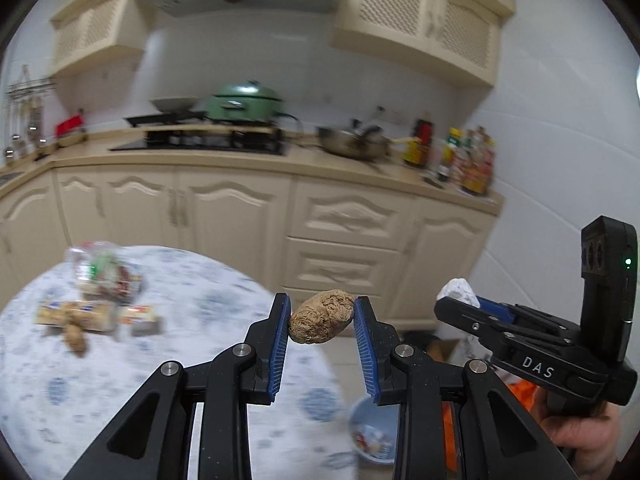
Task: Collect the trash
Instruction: 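Carry the bread roll and white tissue to the blue bin and release both, then bring both open tools back over the table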
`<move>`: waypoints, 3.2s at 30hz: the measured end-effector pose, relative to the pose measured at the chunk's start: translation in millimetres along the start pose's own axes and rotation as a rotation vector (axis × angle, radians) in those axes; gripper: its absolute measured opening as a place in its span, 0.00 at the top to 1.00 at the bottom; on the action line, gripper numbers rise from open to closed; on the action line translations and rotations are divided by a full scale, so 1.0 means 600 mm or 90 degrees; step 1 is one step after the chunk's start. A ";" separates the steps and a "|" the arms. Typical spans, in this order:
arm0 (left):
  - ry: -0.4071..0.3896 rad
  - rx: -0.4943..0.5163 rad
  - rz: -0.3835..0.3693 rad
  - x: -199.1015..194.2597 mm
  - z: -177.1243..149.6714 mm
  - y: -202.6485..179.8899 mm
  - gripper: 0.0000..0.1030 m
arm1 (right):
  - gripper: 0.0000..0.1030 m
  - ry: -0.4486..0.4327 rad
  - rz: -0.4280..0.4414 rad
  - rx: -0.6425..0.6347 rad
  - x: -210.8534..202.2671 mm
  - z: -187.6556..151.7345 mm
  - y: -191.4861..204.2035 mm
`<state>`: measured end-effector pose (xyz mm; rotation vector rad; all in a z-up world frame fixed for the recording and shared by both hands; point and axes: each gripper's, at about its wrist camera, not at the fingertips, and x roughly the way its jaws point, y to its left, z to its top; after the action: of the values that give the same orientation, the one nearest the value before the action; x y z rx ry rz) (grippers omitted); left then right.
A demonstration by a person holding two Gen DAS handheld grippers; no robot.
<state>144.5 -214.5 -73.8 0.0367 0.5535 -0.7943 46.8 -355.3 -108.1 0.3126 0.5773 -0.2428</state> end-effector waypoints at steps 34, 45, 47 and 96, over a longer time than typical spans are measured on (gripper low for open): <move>0.358 0.025 -0.145 0.667 -0.043 -0.235 0.73 | 0.68 0.164 -0.166 0.257 0.087 -0.207 -0.426; 0.410 0.037 -0.132 0.744 -0.077 -0.248 0.46 | 0.63 0.196 -0.172 0.287 0.118 -0.238 -0.466; 0.407 0.033 -0.116 0.747 -0.079 -0.246 0.22 | 0.54 0.199 -0.179 0.289 0.119 -0.241 -0.468; 0.048 -0.014 -0.010 0.097 0.015 0.005 0.01 | 0.00 0.026 -0.134 0.105 -0.009 -0.031 -0.102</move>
<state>183.8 -253.3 -94.6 0.0422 0.6346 -0.8043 14.4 -404.7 -133.2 0.4177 0.6331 -0.4892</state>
